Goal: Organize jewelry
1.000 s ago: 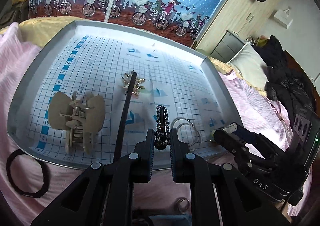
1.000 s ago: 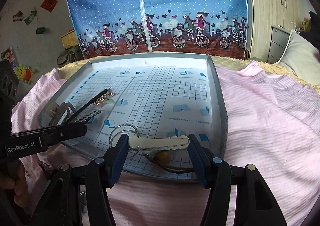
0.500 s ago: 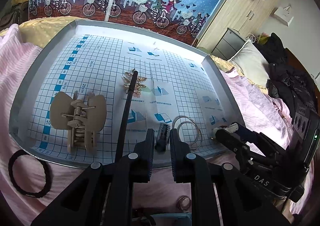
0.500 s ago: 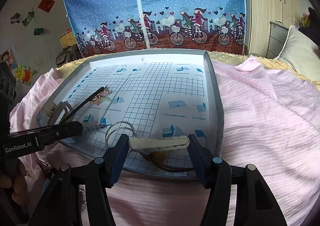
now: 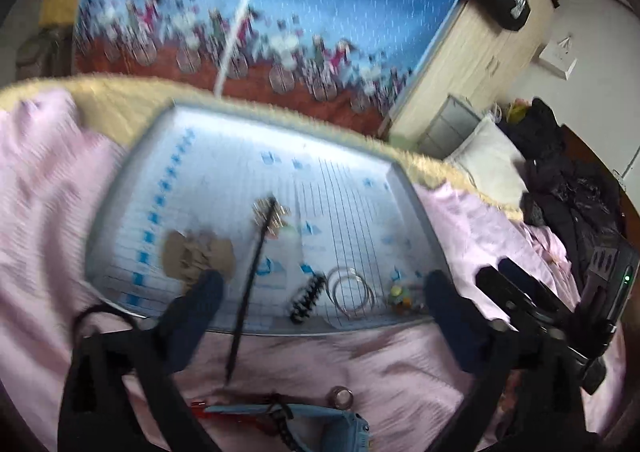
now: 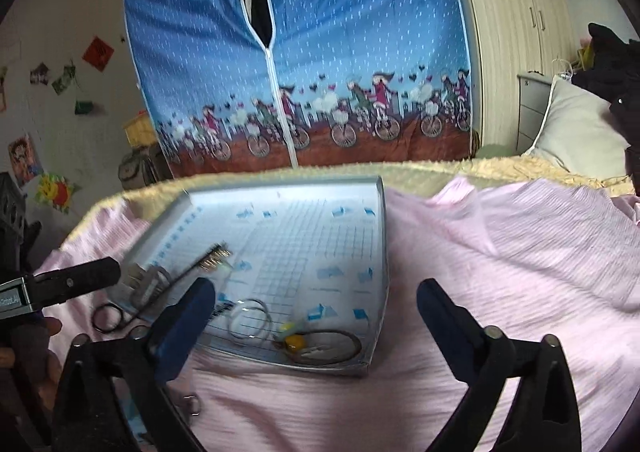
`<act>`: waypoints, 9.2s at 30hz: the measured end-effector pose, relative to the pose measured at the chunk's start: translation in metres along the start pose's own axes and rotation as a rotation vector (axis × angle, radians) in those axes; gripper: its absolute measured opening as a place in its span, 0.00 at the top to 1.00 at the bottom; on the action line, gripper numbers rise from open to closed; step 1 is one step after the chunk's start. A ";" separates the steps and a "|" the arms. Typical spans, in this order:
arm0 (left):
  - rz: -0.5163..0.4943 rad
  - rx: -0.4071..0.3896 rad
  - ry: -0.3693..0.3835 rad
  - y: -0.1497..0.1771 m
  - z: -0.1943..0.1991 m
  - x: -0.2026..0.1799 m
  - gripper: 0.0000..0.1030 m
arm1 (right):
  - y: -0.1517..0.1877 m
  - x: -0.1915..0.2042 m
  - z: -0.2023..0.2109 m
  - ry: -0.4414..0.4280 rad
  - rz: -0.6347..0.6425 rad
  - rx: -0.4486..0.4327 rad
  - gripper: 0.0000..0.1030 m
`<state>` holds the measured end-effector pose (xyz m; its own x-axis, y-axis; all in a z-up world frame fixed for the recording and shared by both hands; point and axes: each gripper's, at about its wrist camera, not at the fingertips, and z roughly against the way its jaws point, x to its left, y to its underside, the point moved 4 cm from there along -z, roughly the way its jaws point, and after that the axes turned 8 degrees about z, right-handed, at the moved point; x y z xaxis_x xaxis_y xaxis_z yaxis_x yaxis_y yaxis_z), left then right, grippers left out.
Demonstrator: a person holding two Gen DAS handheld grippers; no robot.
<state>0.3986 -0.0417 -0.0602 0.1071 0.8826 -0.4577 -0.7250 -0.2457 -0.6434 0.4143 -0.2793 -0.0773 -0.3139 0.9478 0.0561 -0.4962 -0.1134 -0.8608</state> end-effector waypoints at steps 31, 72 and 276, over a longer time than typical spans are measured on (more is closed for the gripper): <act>-0.135 -0.364 -0.185 0.109 0.213 -0.021 0.02 | 0.047 0.107 0.201 -0.010 0.064 -0.271 0.00; -0.087 -0.082 -0.294 0.178 0.219 0.010 0.02 | 0.124 0.132 0.182 -0.128 -0.046 0.133 0.00; -0.133 -0.448 -0.251 0.120 0.258 0.007 0.02 | 0.063 0.150 0.200 -0.043 0.146 -0.299 0.00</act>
<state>0.1368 0.0385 0.0180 -0.0282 0.9731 -0.2287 -0.3485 -0.2241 -0.9101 0.1741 -0.2040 -0.0215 -0.4009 0.9140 -0.0631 -0.1856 -0.1484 -0.9713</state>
